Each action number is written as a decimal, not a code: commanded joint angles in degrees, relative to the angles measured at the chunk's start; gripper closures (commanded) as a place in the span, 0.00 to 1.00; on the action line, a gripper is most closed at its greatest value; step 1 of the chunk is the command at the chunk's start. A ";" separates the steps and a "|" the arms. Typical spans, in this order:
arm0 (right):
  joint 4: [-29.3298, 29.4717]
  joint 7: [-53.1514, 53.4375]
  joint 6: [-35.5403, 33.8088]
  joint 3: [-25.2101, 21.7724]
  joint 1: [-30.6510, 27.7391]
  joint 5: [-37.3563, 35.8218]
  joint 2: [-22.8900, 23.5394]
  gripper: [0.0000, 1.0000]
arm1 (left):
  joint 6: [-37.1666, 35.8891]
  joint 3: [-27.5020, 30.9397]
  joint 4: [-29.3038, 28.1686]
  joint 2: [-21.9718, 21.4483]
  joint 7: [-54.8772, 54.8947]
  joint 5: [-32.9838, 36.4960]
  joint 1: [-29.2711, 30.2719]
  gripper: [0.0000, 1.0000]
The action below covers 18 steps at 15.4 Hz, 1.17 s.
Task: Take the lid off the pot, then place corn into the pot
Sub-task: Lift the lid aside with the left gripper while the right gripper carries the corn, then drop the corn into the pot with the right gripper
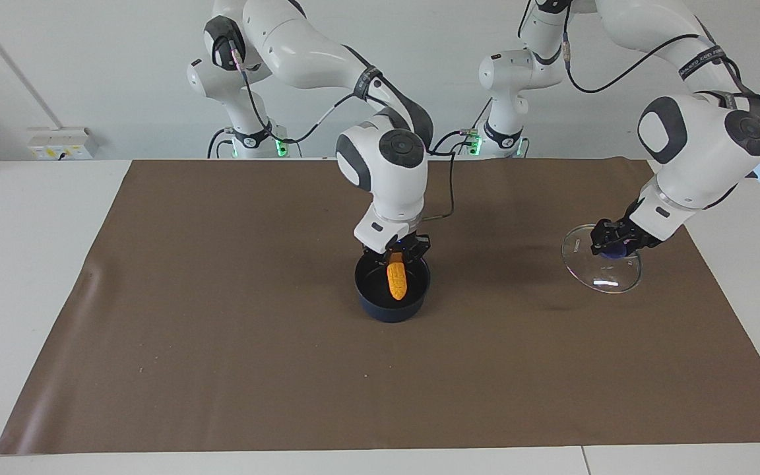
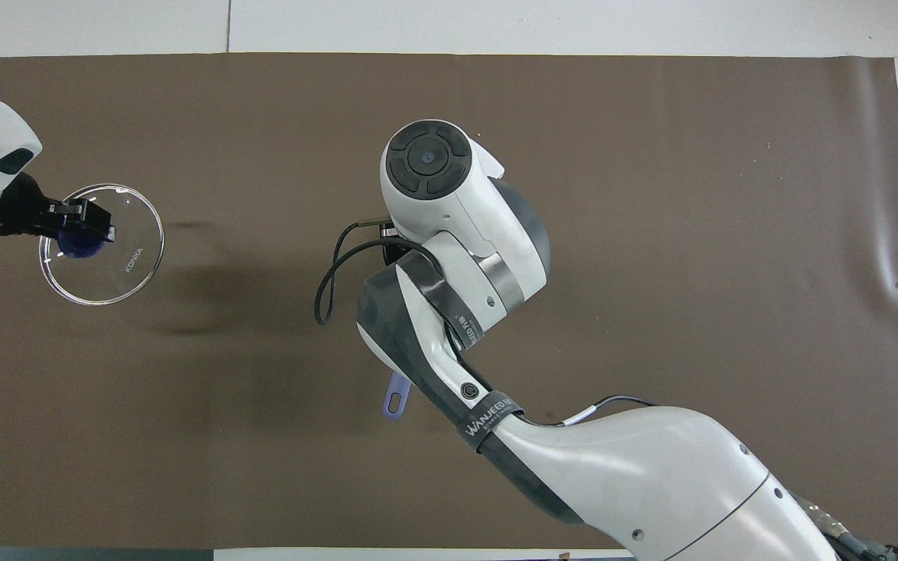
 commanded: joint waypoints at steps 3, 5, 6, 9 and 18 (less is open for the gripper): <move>-9.01 1.00 5.75 0.31 0.04 -0.63 -3.55 1.00 | 13.40 -0.51 -11.43 -2.47 3.48 0.98 3.50 1.00; -9.55 2.84 4.62 0.31 -0.04 0.24 -3.91 0.41 | 15.44 -0.60 -13.03 -2.38 3.75 0.98 4.30 1.00; -9.47 2.94 3.40 0.23 0.04 0.16 -4.08 0.22 | 15.53 -0.60 -13.12 -2.03 3.75 0.89 4.30 1.00; -5.09 3.02 -1.16 0.14 0.31 -0.72 -3.91 0.00 | 18.15 -0.60 -15.22 -1.77 3.75 0.98 4.30 1.00; -4.19 -15.41 -21.12 -1.71 -19.18 -1.69 -22.17 0.00 | 22.21 -0.60 -18.05 -1.15 3.84 0.98 4.30 0.99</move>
